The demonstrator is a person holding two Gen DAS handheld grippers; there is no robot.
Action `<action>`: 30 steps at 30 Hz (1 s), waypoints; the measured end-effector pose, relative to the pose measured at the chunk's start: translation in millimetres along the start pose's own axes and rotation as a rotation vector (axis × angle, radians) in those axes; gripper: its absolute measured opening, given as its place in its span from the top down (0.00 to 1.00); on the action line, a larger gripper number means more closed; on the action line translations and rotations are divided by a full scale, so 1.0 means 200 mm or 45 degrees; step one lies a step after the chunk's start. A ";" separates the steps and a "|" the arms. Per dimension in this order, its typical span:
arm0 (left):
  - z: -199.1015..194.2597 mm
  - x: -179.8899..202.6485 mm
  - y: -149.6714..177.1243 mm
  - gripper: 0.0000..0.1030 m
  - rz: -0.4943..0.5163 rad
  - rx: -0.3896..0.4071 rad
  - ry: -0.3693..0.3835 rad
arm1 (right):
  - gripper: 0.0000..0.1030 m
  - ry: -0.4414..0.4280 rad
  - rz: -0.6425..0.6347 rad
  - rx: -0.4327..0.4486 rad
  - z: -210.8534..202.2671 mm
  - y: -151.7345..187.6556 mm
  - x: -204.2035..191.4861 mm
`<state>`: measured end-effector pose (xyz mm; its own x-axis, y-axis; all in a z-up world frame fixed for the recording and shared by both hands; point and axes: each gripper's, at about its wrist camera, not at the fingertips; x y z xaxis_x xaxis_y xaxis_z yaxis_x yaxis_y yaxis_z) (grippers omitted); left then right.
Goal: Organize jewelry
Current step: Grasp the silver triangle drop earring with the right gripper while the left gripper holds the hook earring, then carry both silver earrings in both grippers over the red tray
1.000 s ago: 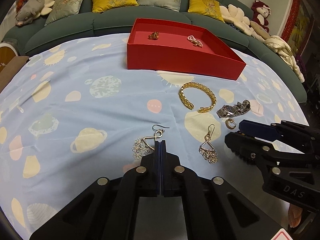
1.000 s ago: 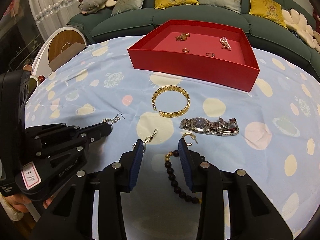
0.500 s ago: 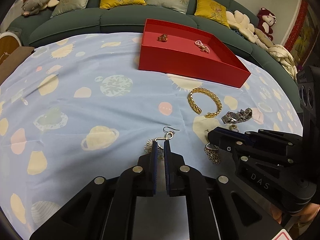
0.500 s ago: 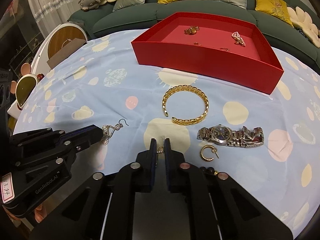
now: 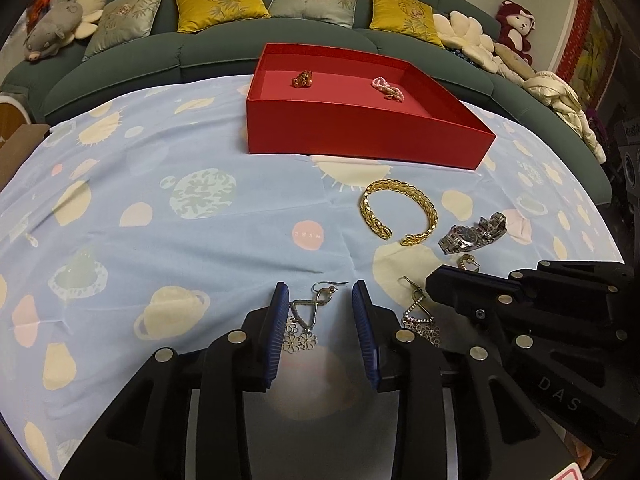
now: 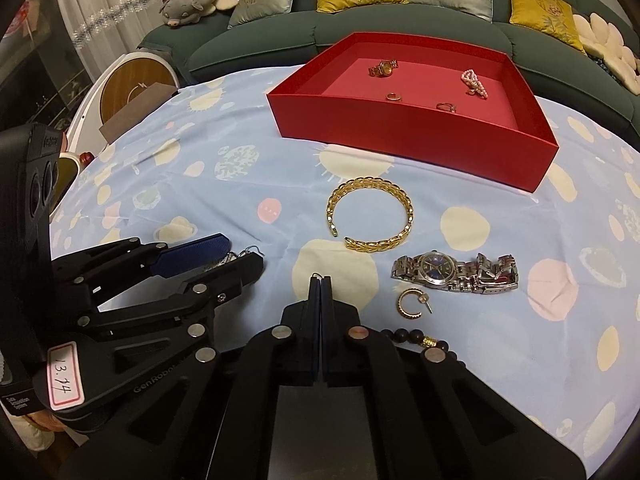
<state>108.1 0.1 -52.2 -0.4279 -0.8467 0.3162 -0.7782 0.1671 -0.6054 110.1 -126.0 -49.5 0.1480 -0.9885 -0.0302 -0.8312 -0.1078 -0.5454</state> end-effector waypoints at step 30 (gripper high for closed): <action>-0.11 -0.01 0.04 0.99 -0.036 0.003 0.052 | 0.82 0.026 -0.047 -0.017 0.06 0.01 -0.06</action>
<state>92.6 13.5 -41.6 -0.4242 -0.8297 0.3629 -0.7890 0.1420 -0.5977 113.9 -113.4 -60.4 0.1675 -0.9858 0.0068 -0.8326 -0.1452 -0.5346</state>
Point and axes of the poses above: each gripper's, at about its wrist camera, not at the fingertips, and z roughly the way its jaws point, x to its right, y to its underside, and after that the axes turned 14 degrees about y, right-handed
